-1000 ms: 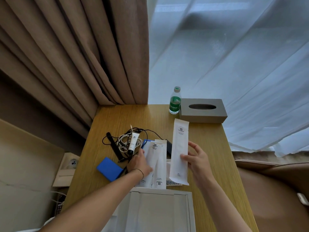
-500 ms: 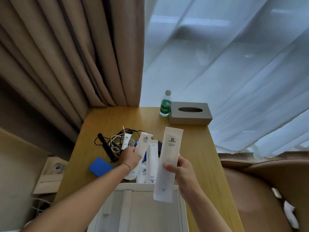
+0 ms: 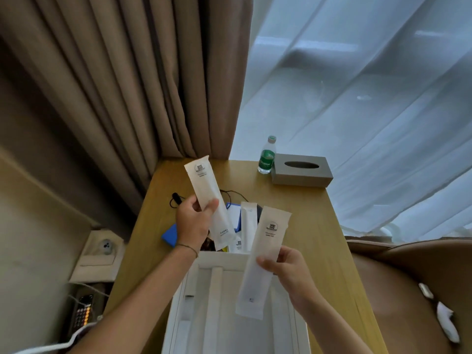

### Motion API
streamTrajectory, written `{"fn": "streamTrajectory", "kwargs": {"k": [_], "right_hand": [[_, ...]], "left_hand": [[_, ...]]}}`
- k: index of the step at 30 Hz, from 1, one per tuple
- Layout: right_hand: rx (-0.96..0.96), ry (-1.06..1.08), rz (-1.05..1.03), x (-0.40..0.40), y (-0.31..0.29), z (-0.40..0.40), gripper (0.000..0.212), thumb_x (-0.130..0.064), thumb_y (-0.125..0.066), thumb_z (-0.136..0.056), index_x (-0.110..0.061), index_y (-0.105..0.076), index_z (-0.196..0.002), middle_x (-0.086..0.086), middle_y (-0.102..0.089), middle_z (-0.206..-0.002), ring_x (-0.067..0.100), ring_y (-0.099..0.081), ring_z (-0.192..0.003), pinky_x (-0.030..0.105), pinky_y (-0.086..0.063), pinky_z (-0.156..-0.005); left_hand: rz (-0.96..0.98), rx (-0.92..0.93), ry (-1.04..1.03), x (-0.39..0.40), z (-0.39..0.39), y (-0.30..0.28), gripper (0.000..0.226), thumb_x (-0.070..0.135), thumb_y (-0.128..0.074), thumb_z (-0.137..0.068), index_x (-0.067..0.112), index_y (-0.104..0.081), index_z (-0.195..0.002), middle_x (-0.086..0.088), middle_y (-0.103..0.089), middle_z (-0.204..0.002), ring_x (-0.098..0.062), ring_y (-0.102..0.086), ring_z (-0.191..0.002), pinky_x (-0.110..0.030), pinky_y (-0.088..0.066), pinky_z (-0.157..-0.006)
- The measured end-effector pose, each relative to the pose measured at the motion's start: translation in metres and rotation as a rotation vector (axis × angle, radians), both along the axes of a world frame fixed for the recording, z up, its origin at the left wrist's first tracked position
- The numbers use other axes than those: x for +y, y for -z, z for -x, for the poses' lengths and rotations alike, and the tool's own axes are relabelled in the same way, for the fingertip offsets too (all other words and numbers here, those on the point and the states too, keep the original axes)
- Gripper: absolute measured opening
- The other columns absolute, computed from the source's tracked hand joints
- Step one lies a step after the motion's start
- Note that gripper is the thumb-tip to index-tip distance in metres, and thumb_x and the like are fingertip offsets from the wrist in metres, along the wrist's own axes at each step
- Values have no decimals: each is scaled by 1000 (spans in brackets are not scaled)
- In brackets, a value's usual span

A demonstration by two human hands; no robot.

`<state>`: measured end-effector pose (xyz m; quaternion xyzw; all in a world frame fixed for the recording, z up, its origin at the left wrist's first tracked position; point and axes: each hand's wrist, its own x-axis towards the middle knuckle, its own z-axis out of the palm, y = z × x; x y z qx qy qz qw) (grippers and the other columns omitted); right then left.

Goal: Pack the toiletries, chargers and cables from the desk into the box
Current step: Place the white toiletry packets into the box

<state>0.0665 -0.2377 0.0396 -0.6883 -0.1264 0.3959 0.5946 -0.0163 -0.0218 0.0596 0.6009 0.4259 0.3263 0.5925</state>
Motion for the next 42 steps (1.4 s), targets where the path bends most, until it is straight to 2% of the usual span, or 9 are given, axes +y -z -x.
{"fn": "streamTrajectory", "kwargs": {"k": [5,15,20,26,30,33,35,37,42], "right_hand": [[0,-28,135,-10,27,28,13,-7,-76,-85,-14,-77,-96,-1,-80,-92,13,-76,-84,19,-56,-62],[-31,-167,379,12,83,52,16,-13,-75,-88,-21,-73,-101,-3,-76,-104,16,-71,-98,38,-56,-91],[-8,-249,565,14,115,54,17,-16,-73,-89,-16,-71,-106,2,-74,-100,12,-62,-68,25,-49,-60],[1,-256,649,24,138,59,19,-7,-71,-89,-9,-71,-109,11,-75,-95,20,-64,-68,28,-55,-62],[-186,-326,778,28,150,62,8,-20,-73,-89,-16,-69,-96,7,-74,-94,19,-71,-69,37,-65,-68],[-355,-413,855,26,154,64,17,-32,-71,-90,-19,-65,-101,2,-70,-115,17,-72,-73,31,-63,-61],[-442,-461,871,27,154,65,26,-38,-70,-90,-20,-65,-108,2,-68,-124,19,-71,-87,30,-61,-68],[-547,-526,925,26,151,63,38,-48,-69,-88,-20,-64,-112,1,-69,-121,20,-67,-95,33,-59,-77],[-663,-637,1036,27,134,61,44,-57,-59,-90,-19,-64,-113,0,-70,-109,17,-56,-81,30,-46,-64]], "left_hand": [[59,-23,-69,-9,47,7,15,22,-75,-88,31,-63,-94,19,-67,-93,-2,-64,-87,-19,-50,-61],[216,-11,-43,-27,108,31,15,23,-71,-91,33,-67,-100,11,-73,-101,-7,-68,-93,-18,-53,-66],[263,-24,-58,-31,124,37,14,21,-71,-91,33,-67,-97,9,-74,-100,-10,-68,-94,-21,-55,-66],[314,-18,-59,-32,136,41,16,18,-74,-88,30,-69,-97,8,-76,-96,-12,-69,-95,-28,-56,-74],[313,11,-68,-34,142,42,15,20,-74,-89,31,-68,-98,8,-75,-99,-12,-68,-97,-29,-56,-75],[311,22,-59,-38,145,41,17,21,-73,-89,33,-67,-98,9,-74,-98,-9,-68,-95,-24,-55,-71],[317,27,-42,-42,145,41,17,21,-73,-89,34,-67,-98,11,-75,-96,-7,-69,-93,-20,-54,-67],[335,40,-14,-46,143,40,17,20,-72,-89,33,-67,-97,12,-76,-91,-6,-69,-90,-20,-55,-66],[434,101,153,-55,132,40,20,7,-63,-93,24,-67,-102,0,-74,-99,-19,-69,-96,-35,-59,-76]]}}
